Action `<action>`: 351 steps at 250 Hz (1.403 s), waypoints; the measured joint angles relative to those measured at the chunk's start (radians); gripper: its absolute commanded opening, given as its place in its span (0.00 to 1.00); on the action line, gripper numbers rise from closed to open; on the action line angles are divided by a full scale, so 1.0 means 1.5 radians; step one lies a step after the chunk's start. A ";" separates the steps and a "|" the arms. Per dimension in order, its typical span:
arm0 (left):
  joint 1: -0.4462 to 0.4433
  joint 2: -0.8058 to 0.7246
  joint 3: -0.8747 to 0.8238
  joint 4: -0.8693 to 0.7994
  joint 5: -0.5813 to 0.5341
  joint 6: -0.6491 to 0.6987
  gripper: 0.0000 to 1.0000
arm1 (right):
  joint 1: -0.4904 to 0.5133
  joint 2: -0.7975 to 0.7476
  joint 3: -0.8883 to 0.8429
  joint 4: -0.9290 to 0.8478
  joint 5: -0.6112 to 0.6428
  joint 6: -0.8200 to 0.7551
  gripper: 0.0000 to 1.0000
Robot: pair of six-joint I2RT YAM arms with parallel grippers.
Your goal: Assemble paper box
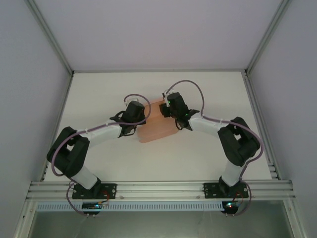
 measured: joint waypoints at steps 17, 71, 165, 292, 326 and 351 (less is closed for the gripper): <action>0.000 0.000 0.000 0.000 -0.001 0.000 0.00 | 0.001 0.008 0.014 -0.017 0.005 -0.002 0.08; -0.001 0.000 0.005 -0.014 0.000 0.005 0.00 | 0.029 0.051 0.068 -0.072 0.118 -0.011 0.00; -0.006 -0.003 0.037 -0.020 0.002 -0.013 0.00 | 0.090 0.115 0.204 -0.238 0.405 0.107 0.00; -0.009 -0.001 0.046 -0.056 0.030 -0.015 0.00 | 0.041 0.063 0.109 -0.157 0.244 0.047 0.19; -0.007 -0.001 0.046 -0.058 0.028 -0.015 0.00 | 0.026 0.048 0.084 -0.122 0.193 -0.002 0.27; -0.004 -0.001 0.046 -0.067 0.025 -0.015 0.00 | 0.016 0.048 0.075 -0.109 0.154 -0.020 0.27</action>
